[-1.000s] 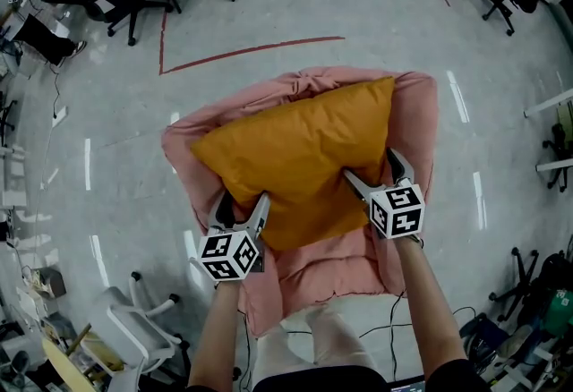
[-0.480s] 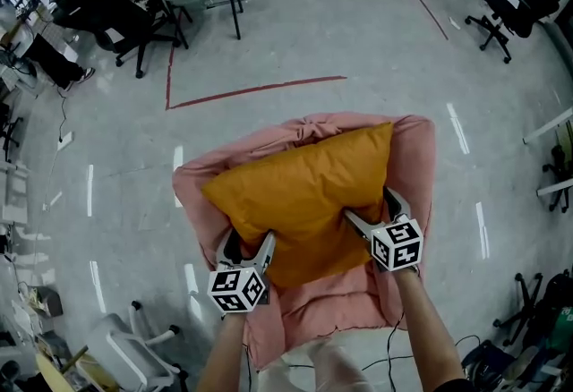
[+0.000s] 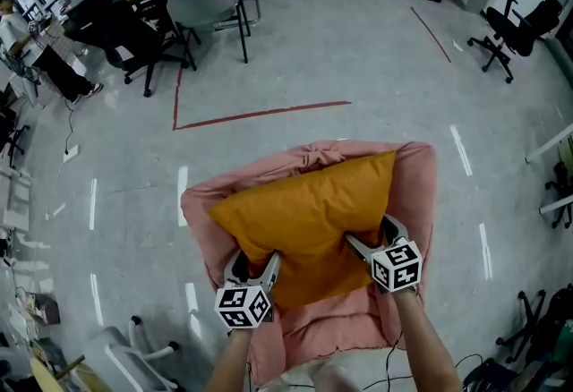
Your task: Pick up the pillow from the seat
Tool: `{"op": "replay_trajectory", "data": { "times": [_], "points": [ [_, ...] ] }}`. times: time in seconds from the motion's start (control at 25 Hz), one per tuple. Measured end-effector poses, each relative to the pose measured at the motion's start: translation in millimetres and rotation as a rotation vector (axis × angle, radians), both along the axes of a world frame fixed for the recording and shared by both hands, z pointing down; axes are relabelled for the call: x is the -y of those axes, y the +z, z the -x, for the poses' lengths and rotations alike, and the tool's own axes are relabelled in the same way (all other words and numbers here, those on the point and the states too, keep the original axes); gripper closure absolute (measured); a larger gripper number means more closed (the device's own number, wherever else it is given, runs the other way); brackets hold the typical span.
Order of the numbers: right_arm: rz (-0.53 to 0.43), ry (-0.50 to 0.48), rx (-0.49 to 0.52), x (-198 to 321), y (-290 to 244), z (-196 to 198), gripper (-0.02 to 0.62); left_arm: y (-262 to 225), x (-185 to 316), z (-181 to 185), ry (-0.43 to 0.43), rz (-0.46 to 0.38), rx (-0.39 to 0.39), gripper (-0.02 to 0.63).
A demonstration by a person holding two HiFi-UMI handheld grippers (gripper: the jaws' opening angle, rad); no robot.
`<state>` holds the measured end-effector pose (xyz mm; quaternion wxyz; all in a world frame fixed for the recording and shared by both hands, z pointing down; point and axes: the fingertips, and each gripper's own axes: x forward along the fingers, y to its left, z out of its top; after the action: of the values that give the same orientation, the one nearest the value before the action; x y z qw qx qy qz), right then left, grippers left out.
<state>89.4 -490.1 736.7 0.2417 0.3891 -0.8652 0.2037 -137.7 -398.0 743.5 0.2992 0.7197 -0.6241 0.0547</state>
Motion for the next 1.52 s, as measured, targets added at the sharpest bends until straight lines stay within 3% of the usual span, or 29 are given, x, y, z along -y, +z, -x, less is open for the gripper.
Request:
{"op": "replay_trajectory", "data": {
  "times": [0.32, 0.72, 1.12, 1.52],
  "points": [
    [0.012, -0.015, -0.01, -7.1, -5.4, 9.3, 0.277, 0.1, 3.9, -1.7, 0.013, 0.063, -0.013, 0.33],
    [0.046, -0.01, -0.04, -25.9, -6.1, 15.8, 0.452, -1.7, -3.7, -12.3, 0.016, 0.062, -0.014, 0.43],
    [0.031, 0.003, -0.016, -42.7, -20.8, 14.5, 0.486, -15.6, -17.3, -16.6, 0.037, 0.068, -0.059, 0.457],
    [-0.036, 0.02, 0.017, -62.4, -59.5, 16.1, 0.486, -50.1, -32.9, -16.3, 0.068, 0.015, -0.079, 0.457]
  ]
}}
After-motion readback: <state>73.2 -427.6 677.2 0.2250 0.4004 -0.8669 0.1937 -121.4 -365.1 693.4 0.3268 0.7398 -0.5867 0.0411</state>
